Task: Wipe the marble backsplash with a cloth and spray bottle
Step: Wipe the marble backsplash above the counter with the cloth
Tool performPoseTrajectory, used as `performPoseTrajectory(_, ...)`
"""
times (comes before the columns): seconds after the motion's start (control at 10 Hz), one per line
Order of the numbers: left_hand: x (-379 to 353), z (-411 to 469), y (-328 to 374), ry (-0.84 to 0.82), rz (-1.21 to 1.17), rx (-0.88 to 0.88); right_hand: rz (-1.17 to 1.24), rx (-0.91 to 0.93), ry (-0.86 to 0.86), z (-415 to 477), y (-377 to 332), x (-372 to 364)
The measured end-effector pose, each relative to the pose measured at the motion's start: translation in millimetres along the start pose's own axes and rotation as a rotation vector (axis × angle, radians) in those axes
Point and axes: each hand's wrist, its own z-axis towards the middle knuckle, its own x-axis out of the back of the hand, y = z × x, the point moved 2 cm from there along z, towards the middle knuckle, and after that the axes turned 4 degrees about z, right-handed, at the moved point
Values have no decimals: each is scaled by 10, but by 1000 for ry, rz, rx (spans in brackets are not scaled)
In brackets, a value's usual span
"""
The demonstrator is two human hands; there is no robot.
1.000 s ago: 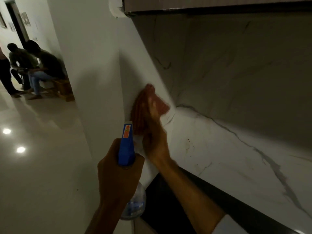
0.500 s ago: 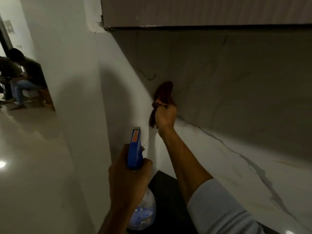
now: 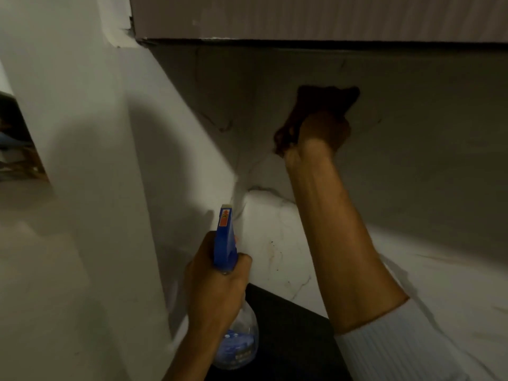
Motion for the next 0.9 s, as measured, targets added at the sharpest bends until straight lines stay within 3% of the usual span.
performPoseTrajectory(0.1, -28, 35, -38, 7, -15, -8, -162, 489, 105, -43, 176, 219)
performPoseTrajectory(0.2, -47, 71, -40, 13, 17, -57, -616, 896, -169, 138, 483, 197)
performPoseTrajectory(0.3, -35, 125, -45, 7, 17, -80, -1082, 1206, -315, 557, 685, 196)
performPoseTrajectory(0.4, -57, 231, -89, 4, 41, -110, -1210, 1408, -384, 723, 632, 152)
performPoseTrajectory(0.5, -144, 301, -119, -10, 75, -145, -1315, 1573, -490, 673, 768, 184)
performPoseTrajectory(0.6, -227, 371, -142, -33, 77, -154, -1451, 1767, -941, 555, 1102, 450)
performPoseTrajectory(0.7, -288, 449, -114, -35, 56, -178, -1488, 1579, -905, 651, 840, 388)
performPoseTrajectory(0.8, -350, 532, -101, -45, 42, -206, -1448, 1480, -571, 815, 504, 236)
performPoseTrajectory(0.9, -447, 572, -190, -64, 61, -212, -1392, 1651, -591, 542, 913, 384)
